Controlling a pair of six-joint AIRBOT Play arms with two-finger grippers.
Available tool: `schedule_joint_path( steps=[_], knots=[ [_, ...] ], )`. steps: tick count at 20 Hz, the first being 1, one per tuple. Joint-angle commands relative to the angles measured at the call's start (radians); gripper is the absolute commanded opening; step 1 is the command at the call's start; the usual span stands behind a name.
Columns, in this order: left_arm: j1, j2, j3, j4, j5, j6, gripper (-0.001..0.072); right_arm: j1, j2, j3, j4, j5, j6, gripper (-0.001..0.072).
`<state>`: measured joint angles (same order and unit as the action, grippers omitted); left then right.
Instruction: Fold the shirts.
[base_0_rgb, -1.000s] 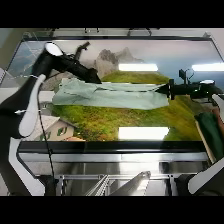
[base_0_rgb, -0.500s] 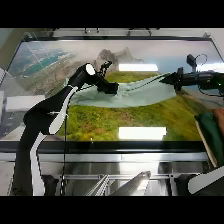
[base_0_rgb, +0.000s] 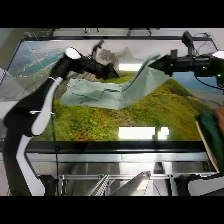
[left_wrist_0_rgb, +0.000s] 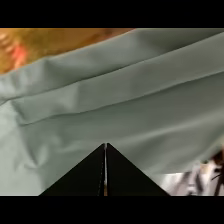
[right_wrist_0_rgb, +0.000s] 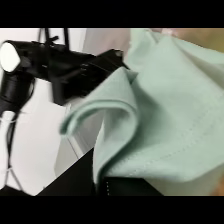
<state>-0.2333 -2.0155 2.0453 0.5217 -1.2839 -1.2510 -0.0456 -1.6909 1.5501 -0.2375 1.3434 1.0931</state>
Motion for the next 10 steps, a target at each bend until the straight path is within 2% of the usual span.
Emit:
schedule_joint_path(
  steps=[1, 3, 5, 7, 8, 9, 10],
  knots=[
    [0.2, 0.189, -0.005, -0.203, -0.153, 0.058, 0.0018, 0.261, -0.001, 0.015, 0.01, -0.337, -0.07, 0.002],
    [0.33, 0.269, -0.009, -0.201, -0.168, 0.057, 0.0018, 0.44, -0.071, 0.044, 0.01, -0.566, -0.175, 0.002],
    [0.429, 0.337, -0.063, -0.202, -0.169, 0.058, 0.0019, 0.599, -0.192, 0.119, 0.006, -0.739, -0.208, 0.0019],
    [0.501, 0.39, -0.144, -0.202, -0.174, 0.066, 0.0019, 0.708, -0.354, 0.265, -0.042, -0.785, -0.207, 0.0022],
    [0.526, 0.408, -0.187, -0.203, -0.188, 0.065, 0.0019, 0.74, -0.431, 0.342, -0.045, -0.766, -0.207, 0.0267],
    [0.54, 0.423, -0.23, -0.203, -0.202, 0.065, 0.0019, 0.757, -0.478, 0.398, -0.013, -0.731, -0.206, 0.0605],
    [0.547, 0.436, -0.269, -0.203, -0.212, 0.066, 0.0019, 0.763, -0.498, 0.433, 0.06, -0.711, -0.21, 0.0657]
  ],
)
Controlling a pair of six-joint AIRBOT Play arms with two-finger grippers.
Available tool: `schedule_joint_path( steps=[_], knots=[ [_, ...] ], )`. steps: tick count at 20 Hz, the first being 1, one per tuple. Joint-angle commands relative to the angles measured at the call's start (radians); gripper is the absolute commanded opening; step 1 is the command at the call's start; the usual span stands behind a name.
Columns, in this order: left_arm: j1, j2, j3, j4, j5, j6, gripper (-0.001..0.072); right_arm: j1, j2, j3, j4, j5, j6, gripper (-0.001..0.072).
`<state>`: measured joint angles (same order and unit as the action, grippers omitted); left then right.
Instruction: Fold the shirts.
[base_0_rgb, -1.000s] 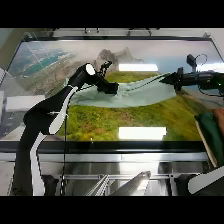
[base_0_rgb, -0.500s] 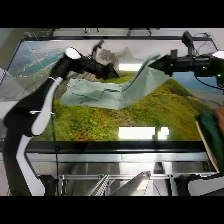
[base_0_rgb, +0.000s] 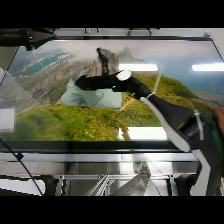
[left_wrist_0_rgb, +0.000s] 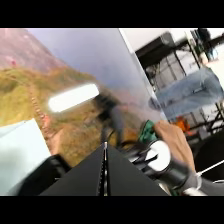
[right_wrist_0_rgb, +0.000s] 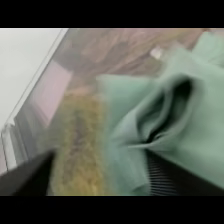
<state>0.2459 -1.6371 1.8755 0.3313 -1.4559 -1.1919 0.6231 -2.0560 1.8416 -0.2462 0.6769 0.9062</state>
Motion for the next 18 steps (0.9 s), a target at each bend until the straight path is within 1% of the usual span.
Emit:
schedule_joint_path(
  steps=[1, 2, 3, 4, 5, 7, 8, 10, 12, 13, 15, 17, 18],
  knots=[
    [0.068, 0.071, -0.138, -0.013, -0.042, 0.007, 0.0018, 0.092, -0.128, 0.149, 0.116, -0.039, -0.04, 0.058],
    [0.068, 0.085, -0.175, -0.013, -0.042, 0.014, 0.0018, 0.073, -0.109, 0.149, 0.14, 0.012, -0.039, 0.027],
    [0.064, 0.101, -0.21, -0.012, -0.042, 0.03, 0.0018, 0.045, -0.085, 0.149, 0.134, 0.088, -0.035, 0.0029],
    [0.059, 0.114, -0.238, -0.012, -0.041, 0.038, 0.0018, 0.002, -0.06, 0.149, 0.125, 0.175, -0.011, 0.0019],
    [0.05, 0.123, -0.261, -0.012, -0.042, 0.043, 0.0018, -0.042, -0.038, 0.149, 0.092, 0.245, 0.056, 0.0019],
    [0.038, 0.141, -0.307, -0.012, -0.045, 0.06, 0.0012, -0.139, 0.014, 0.146, -0.027, 0.38, 0.217, 0.0017],
    [0.037, 0.15, -0.33, -0.012, -0.049, 0.065, 0.0012, -0.186, 0.041, 0.146, -0.109, 0.466, 0.3, 0.0017],
    [0.027, 0.171, -0.378, -0.01, -0.085, 0.089, 0.0011, -0.264, 0.088, 0.146, -0.298, 0.637, 0.423, 0.0017],
    [0.023, 0.2, -0.443, -0.01, -0.097, 0.124, 0.0012, -0.32, 0.129, 0.137, -0.482, 0.744, 0.502, 0.0017],
    [0.023, 0.213, -0.475, -0.01, -0.095, 0.14, 0.0011, -0.342, 0.151, 0.12, -0.558, 0.76, 0.536, 0.0017],
    [0.025, 0.23, -0.534, -0.01, -0.089, 0.156, 0.0012, -0.368, 0.178, 0.076, -0.673, 0.763, 0.57, 0.0017],
    [0.025, 0.23, -0.575, -0.01, -0.093, 0.167, 0.0012, -0.382, 0.183, 0.022, -0.785, 0.737, 0.608, 0.0018],
    [0.025, 0.229, -0.595, -0.01, -0.089, 0.181, 0.0012, -0.386, 0.184, -0.015, -0.805, 0.698, 0.618, 0.0018]
  ],
)
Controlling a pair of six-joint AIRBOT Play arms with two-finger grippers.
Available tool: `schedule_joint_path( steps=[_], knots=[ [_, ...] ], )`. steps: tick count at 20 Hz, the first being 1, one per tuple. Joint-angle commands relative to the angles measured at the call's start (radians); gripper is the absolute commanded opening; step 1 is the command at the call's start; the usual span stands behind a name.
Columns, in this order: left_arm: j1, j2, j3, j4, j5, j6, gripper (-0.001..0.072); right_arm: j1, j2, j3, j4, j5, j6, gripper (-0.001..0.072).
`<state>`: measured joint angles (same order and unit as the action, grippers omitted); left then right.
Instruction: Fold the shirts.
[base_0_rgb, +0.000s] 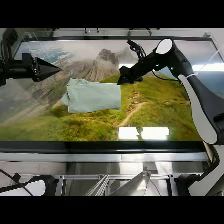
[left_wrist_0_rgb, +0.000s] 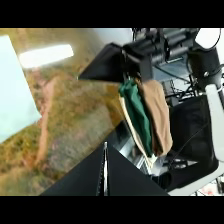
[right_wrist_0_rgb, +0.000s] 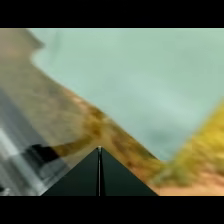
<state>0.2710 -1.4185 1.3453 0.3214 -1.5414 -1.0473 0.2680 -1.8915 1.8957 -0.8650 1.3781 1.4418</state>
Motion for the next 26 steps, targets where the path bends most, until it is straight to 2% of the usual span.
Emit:
schedule_joint_path(
  steps=[1, 3, 4, 5, 6, 7, 8, 14, 18, 23, 24, 25, 26],
  knots=[
    [0.0, 0.011, -0.088, 0.0, 0.01, 0.048, 0.0012, -0.032, 0.019, -0.103, -0.186, -0.054, 0.088, 0.0019],
    [-0.001, 0.011, -0.124, 0.0, 0.042, 0.07, 0.0012, -0.032, 0.012, -0.163, -0.185, -0.171, 0.14, 0.0021],
    [-0.001, 0.011, -0.139, 0.0, 0.051, 0.082, 0.0012, -0.032, -0.001, -0.177, -0.177, -0.193, 0.176, 0.0049],
    [0.0, 0.011, -0.154, 0.0, 0.057, 0.092, 0.0012, -0.032, -0.02, -0.179, -0.159, -0.189, 0.19, 0.0243],
    [0.0, 0.011, -0.17, 0.0, 0.058, 0.1, 0.0012, -0.032, -0.042, -0.178, -0.111, -0.174, 0.188, 0.054],
    [0.0, 0.011, -0.185, 0.0, 0.057, 0.111, 0.0012, -0.031, -0.06, -0.179, -0.056, -0.165, 0.156, 0.0683],
    [0.0, 0.011, -0.195, 0.0, 0.056, 0.124, 0.0012, -0.031, -0.078, -0.179, -0.01, -0.159, 0.118, 0.0684],
    [0.0, 0.01, -0.2, 0.0, 0.068, 0.14, 0.0012, -0.029, -0.19, -0.178, 0.066, -0.215, 0.075, 0.0684],
    [0.0, 0.01, -0.2, 0.0, 0.069, 0.143, 0.0012, -0.012, -0.245, -0.178, 0.306, -0.231, -0.087, 0.0683],
    [-0.001, 0.01, -0.2, 0.0, 0.097, 0.142, 0.0012, 0.035, -0.289, -0.177, 0.509, -0.245, -0.177, 0.0679],
    [-0.001, 0.01, -0.2, 0.0, 0.097, 0.142, 0.0012, 0.04, -0.291, -0.176, 0.551, -0.24, -0.206, 0.0509],
    [-0.001, 0.01, -0.2, -0.001, 0.093, 0.142, 0.0012, 0.041, -0.29, -0.174, 0.581, -0.225, -0.236, 0.0141],
    [-0.001, 0.01, -0.2, -0.001, 0.09, 0.142, 0.0012, 0.039, -0.29, -0.171, 0.617, -0.196, -0.251, 0.002]
  ],
)
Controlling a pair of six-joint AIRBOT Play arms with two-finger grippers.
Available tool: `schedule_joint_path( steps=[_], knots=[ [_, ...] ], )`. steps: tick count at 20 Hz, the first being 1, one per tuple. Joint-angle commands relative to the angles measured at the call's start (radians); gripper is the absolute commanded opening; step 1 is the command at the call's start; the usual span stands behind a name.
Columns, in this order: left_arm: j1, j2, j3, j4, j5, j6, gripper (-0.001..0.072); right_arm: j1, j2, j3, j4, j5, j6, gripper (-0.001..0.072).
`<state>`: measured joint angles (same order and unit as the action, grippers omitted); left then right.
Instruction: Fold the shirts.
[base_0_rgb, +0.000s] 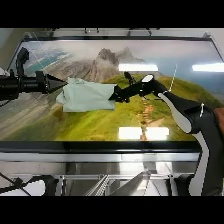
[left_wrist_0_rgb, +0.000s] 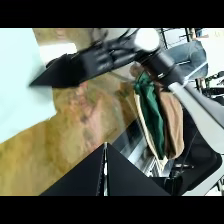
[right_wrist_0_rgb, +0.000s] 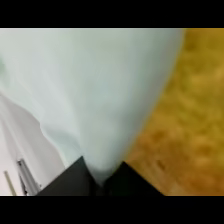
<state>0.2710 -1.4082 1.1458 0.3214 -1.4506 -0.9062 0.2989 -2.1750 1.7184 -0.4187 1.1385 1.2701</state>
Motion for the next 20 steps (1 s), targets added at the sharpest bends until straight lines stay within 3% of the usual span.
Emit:
schedule_joint_path(
  steps=[1, 6, 10, 16, 20],
  knots=[
    [-0.001, 0.0, 0.0, -0.002, -0.005, 0.0, 0.0012, 0.002, -0.005, 0.014, 0.189, 0.085, -0.095, 0.0019],
    [-0.001, 0.0, 0.0, -0.002, -0.029, -0.019, 0.0012, -0.063, 0.179, 0.018, 0.126, 0.252, -0.091, 0.0017],
    [-0.001, 0.0, 0.0, -0.003, -0.076, -0.022, 0.0012, -0.205, 0.476, 0.016, -0.109, 0.268, 0.017, 0.0016],
    [-0.001, 0.0, 0.0, -0.002, -0.129, -0.023, 0.0012, -0.701, 0.853, 0.016, -0.369, 0.386, 0.187, 0.0018],
    [-0.001, 0.0, 0.0, -0.002, -0.128, -0.023, 0.0012, -1.041, 0.922, 0.016, -0.565, 0.388, 0.26, 0.0019]
  ],
)
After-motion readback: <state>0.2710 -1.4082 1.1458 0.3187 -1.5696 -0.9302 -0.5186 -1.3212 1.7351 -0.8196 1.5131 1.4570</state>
